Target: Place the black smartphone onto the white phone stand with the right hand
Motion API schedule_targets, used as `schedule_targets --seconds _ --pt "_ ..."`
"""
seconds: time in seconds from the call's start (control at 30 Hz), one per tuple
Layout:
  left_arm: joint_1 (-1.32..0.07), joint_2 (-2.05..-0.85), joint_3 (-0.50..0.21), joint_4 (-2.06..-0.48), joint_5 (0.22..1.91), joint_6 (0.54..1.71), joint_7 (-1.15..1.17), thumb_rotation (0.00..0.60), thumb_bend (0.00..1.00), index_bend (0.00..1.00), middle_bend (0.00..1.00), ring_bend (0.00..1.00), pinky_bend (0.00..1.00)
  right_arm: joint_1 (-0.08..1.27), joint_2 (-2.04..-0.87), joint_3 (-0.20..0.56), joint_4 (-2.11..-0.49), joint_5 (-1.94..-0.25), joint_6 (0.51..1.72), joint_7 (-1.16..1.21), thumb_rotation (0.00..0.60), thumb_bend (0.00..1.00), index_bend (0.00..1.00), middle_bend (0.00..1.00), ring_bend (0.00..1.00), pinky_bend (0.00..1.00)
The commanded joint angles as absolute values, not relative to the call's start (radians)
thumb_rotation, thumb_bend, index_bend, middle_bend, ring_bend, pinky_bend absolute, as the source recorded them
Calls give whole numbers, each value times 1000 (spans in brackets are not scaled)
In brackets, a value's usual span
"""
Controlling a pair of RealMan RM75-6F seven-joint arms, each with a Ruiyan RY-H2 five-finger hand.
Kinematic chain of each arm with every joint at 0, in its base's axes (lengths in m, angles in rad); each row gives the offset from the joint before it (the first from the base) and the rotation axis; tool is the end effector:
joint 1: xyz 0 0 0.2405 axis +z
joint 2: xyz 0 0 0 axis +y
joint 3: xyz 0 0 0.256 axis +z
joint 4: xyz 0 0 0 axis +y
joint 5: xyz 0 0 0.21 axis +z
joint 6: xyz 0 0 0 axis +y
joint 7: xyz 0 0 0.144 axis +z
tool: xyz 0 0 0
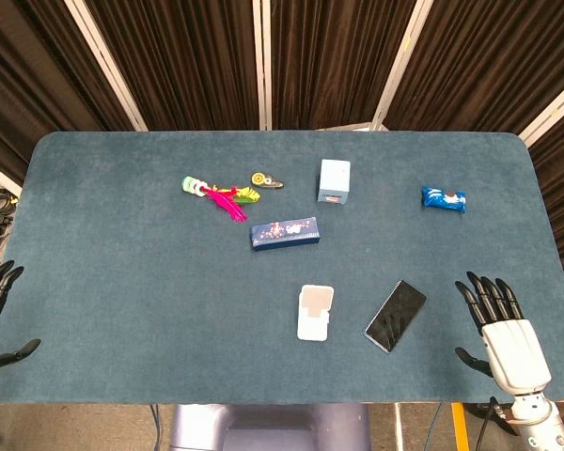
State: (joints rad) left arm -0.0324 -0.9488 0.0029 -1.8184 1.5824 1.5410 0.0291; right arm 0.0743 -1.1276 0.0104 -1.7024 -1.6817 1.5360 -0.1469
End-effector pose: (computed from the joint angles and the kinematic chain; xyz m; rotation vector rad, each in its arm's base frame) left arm -0.2803 0.1525 0.1893 -1.4204 -0.9069 -0.9179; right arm -0.2698 -0.1657 0.1421 1.5356 -0.7790 0.9747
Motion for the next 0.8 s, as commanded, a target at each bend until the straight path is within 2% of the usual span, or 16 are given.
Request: schedule_targets --seconds 0.03,0.23,0.37,0.57,0.8 --pt "-32 -949 3 -1818 1582 1541 30 600 0 0 0 0 0 75 -1128 9 -1702 -1683 1535 -148 600 0 0 0 0 0" --pt "-34 -952 2 -1818 1581 1538 38 600 0 0 0 0 0 79 -1125 4 -1698 -1686 1524 -143 600 0 0 0 0 0" --pt "-36 -956 0 -1820 1578 1536 46 600 0 0 0 0 0 111 -1122 -8 -1685 -1702 1464 -125 600 0 0 0 0 0" --pt "-49 -971 -10 -1818 1544 1507 78 600 0 0 0 0 0 263 -1116 -8 -1607 -1759 1259 -70 600 0 0 0 0 0" --pt "-65 -976 -26 -1818 1497 1475 85 600 0 0 0 0 0 442 -1148 -14 -1480 -1870 1086 -19 600 0 13 10 0 0"
